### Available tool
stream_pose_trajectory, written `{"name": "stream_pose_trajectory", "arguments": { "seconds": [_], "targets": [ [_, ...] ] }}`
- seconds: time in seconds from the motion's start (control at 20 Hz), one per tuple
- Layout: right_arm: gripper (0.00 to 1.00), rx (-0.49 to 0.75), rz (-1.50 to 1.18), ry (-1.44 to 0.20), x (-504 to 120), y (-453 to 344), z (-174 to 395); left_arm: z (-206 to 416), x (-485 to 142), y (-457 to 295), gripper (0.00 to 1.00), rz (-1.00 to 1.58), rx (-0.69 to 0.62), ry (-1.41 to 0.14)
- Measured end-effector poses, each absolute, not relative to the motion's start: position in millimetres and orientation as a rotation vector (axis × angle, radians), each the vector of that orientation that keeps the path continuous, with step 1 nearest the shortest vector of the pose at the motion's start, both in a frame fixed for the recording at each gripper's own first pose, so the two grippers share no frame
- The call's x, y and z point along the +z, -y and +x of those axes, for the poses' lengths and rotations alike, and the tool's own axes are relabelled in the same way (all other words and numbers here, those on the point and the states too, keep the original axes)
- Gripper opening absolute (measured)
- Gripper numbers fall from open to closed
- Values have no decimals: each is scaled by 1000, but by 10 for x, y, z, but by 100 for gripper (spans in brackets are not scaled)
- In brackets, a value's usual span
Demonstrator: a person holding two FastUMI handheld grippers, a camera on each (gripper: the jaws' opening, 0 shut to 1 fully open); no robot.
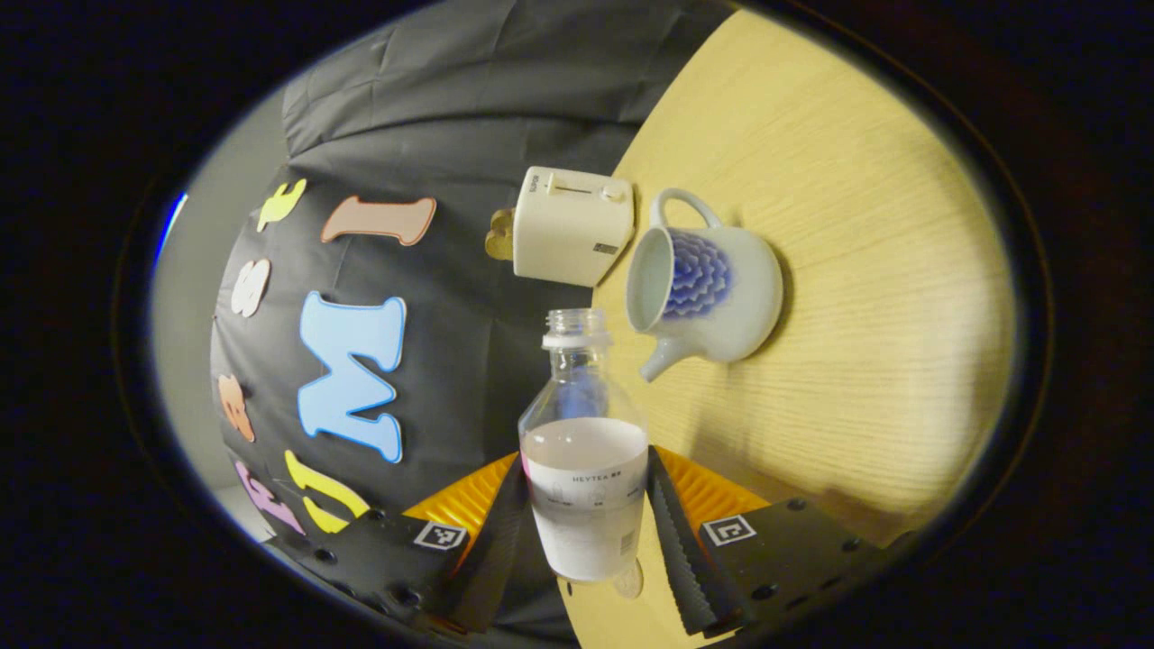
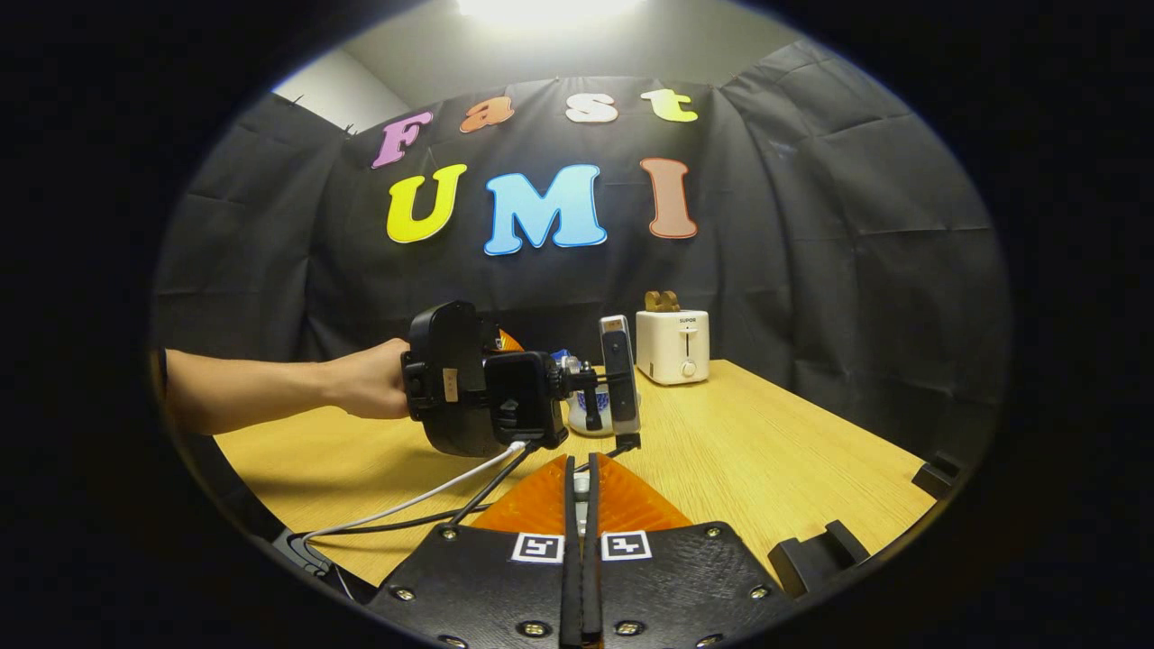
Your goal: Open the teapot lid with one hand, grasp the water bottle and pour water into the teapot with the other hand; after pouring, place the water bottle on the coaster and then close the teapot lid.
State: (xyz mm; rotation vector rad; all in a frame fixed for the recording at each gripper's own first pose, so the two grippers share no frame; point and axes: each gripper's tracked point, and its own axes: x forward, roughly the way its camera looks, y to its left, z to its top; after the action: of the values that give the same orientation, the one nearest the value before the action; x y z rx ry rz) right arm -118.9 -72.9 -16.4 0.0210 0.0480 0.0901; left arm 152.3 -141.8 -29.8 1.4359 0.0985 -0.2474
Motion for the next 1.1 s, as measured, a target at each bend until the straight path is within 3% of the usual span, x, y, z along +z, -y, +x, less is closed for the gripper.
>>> {"name": "stream_pose_trajectory", "arguments": {
  "seconds": [1.1],
  "targets": [
    [1, 77, 53, -77, -265, 844, -1186, 1673, -191, 1476, 86, 1847, -235, -138]
  ]
}}
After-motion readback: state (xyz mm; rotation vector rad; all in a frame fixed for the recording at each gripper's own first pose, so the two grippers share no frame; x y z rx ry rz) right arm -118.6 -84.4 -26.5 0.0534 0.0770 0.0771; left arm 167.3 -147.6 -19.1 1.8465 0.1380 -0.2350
